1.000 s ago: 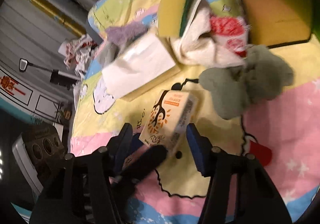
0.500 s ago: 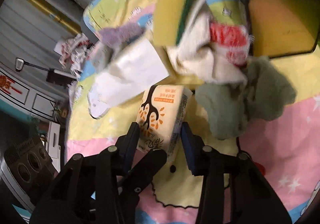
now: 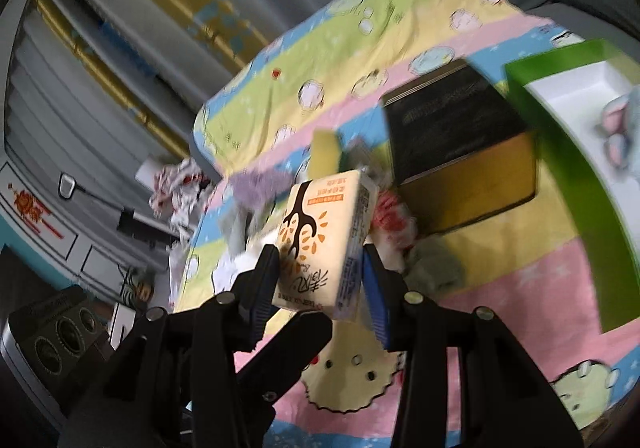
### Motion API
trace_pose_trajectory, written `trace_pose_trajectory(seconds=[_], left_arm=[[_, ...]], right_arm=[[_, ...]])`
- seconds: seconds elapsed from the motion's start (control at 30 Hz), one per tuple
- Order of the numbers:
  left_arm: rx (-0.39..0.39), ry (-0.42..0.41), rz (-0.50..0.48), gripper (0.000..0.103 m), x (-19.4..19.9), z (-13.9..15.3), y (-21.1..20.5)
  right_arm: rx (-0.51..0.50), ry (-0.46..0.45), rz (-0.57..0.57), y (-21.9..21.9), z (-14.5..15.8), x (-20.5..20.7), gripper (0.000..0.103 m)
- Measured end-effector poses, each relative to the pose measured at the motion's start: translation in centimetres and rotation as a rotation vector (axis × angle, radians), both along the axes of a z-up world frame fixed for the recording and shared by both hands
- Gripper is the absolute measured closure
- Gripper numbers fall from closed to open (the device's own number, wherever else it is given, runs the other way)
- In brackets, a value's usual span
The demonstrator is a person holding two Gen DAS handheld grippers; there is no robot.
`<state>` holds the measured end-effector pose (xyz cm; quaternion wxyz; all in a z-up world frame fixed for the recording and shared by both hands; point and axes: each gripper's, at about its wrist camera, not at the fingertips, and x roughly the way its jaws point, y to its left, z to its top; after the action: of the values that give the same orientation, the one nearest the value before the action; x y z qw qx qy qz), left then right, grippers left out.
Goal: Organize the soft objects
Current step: 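Carry the tissue pack into the white box and open the right gripper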
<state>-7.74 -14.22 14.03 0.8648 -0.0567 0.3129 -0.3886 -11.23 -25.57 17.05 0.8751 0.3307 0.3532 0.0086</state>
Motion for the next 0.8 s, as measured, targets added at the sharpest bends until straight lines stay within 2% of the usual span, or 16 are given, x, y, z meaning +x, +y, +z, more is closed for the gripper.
trace_pose_trajectory(seconds=[0.43, 0.8], left_arm=[[0.006, -0.039, -0.183, 0.052, -0.8, 1.3, -9.7], [0.031, 0.003, -0.337, 0.052, -1.4, 0.0, -16.1]], right_arm=[[0.021, -0.05, -0.212, -8.6, 0.7, -4.3, 0.062], [0.052, -0.053, -0.374, -14.1, -0.8, -7.6, 0.061]])
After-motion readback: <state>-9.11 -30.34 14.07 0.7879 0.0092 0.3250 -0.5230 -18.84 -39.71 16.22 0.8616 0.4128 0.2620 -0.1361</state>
